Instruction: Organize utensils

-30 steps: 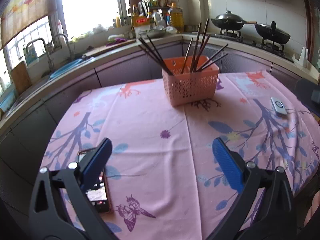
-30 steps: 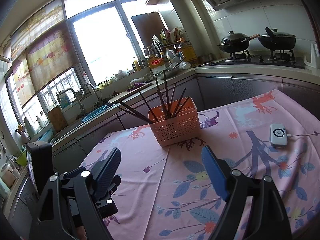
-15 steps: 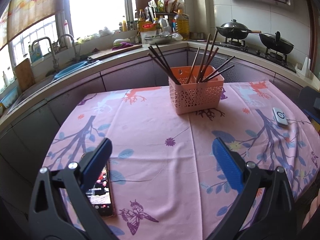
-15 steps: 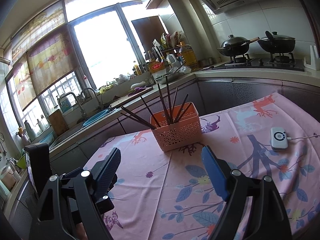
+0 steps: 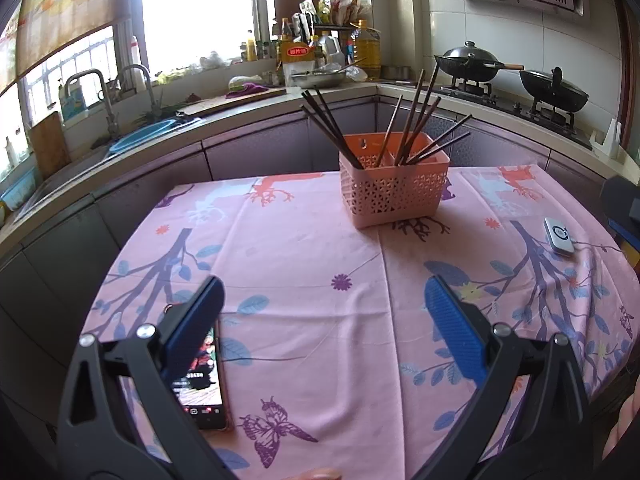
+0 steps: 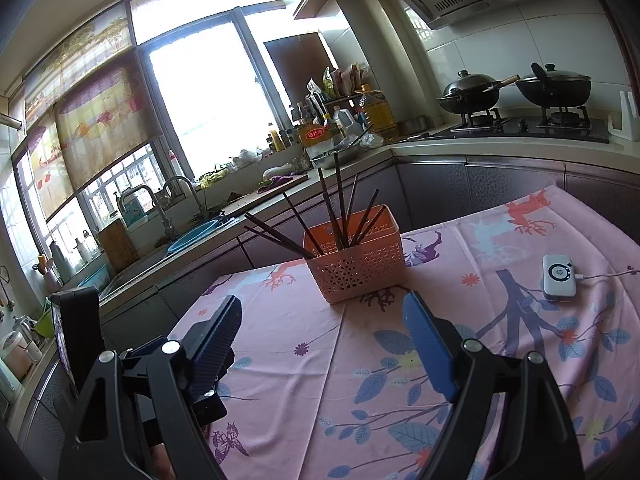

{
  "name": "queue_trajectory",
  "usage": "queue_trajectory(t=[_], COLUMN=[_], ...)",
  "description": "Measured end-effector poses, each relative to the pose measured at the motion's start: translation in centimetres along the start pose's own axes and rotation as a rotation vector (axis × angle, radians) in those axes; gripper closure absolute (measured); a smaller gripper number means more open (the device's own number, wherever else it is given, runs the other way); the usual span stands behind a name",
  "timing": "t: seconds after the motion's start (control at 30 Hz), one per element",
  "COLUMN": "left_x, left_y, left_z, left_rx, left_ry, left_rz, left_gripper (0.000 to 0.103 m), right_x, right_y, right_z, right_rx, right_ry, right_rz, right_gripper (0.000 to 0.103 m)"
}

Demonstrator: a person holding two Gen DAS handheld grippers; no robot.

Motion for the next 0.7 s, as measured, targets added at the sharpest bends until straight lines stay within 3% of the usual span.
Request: queue_trajectory(t=[0.7], left_x=[-0.85], left_y=[-0.28], left_z=[0.87], left_rx=[0.042], left_ry=[-0.015], left_rz=[0.03], left_gripper=[0.007], right_x=[-0.07], right_y=[-0.2], right_z=[-0.27], right_rx=[0.004], right_ry=[0.006], right_rz=[-0.003], right_gripper=[0.055])
Point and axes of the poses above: each gripper's, at about its wrist camera, not at the fingertips, and x roughly the way its jaws point, z to its right, y to its top, the point moved 2 cm from there along x, roughly the way its jaws point, and after that the axes turned 11 degrees about -z, right-handed, at the moved point
